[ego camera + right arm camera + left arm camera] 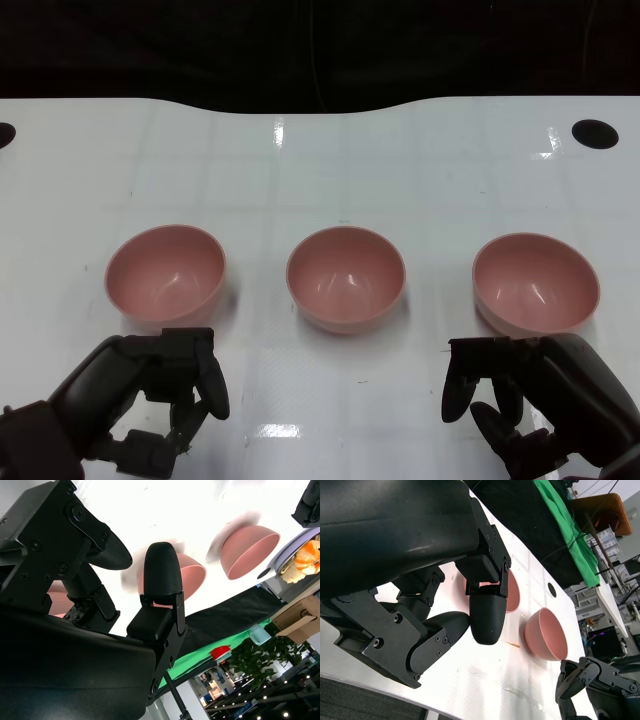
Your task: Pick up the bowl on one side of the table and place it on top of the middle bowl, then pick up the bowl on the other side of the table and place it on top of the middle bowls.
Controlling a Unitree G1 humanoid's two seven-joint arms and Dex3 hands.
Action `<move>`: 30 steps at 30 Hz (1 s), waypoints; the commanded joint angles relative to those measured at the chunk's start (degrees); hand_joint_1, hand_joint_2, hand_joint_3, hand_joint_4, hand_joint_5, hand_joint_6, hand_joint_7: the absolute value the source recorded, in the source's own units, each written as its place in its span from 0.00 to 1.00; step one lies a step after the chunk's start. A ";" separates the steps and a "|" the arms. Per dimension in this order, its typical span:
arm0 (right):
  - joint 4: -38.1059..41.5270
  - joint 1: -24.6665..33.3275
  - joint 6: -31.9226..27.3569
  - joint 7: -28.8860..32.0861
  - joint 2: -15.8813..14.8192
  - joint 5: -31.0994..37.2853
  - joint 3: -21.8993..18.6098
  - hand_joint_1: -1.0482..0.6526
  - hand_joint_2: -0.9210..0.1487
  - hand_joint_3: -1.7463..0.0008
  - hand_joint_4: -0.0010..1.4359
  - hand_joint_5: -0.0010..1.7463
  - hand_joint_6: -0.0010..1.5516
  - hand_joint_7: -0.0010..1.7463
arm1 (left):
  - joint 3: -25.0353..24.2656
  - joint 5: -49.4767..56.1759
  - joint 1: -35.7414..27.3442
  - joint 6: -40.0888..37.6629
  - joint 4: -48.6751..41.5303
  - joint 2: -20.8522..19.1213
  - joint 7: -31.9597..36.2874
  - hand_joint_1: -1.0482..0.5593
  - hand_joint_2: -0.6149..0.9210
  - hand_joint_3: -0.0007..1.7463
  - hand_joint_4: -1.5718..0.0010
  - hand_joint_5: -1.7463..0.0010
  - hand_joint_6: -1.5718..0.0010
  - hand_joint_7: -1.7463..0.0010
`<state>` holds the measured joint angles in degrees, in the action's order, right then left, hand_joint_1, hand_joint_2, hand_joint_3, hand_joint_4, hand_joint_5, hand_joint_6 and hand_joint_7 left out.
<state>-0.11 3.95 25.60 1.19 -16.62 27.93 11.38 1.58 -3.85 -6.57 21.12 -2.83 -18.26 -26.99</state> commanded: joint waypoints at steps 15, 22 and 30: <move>0.51 -0.37 0.30 0.23 -0.64 -0.67 -0.84 0.57 0.72 0.10 0.65 1.00 0.56 0.77 | -0.30 0.16 0.66 0.81 -1.04 -0.68 -0.06 0.56 0.70 0.75 0.45 0.00 0.51 0.14; 0.92 -0.59 0.53 0.45 -0.62 -0.63 -0.90 0.57 0.72 0.10 0.65 1.00 0.56 0.77 | -0.33 0.31 0.86 1.52 -1.62 -0.91 -0.17 0.56 0.70 0.74 0.46 0.00 0.52 0.14; 0.67 -0.37 0.27 0.47 -0.28 -1.55 -1.15 0.58 0.70 0.12 0.63 1.00 0.56 0.70 | -0.39 -0.01 0.57 1.01 -1.27 -0.75 -0.12 0.56 0.71 0.74 0.46 0.00 0.52 0.14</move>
<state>0.80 3.60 25.76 1.22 -16.60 27.27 11.24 1.58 -3.82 -6.08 22.10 -4.06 -18.26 -26.99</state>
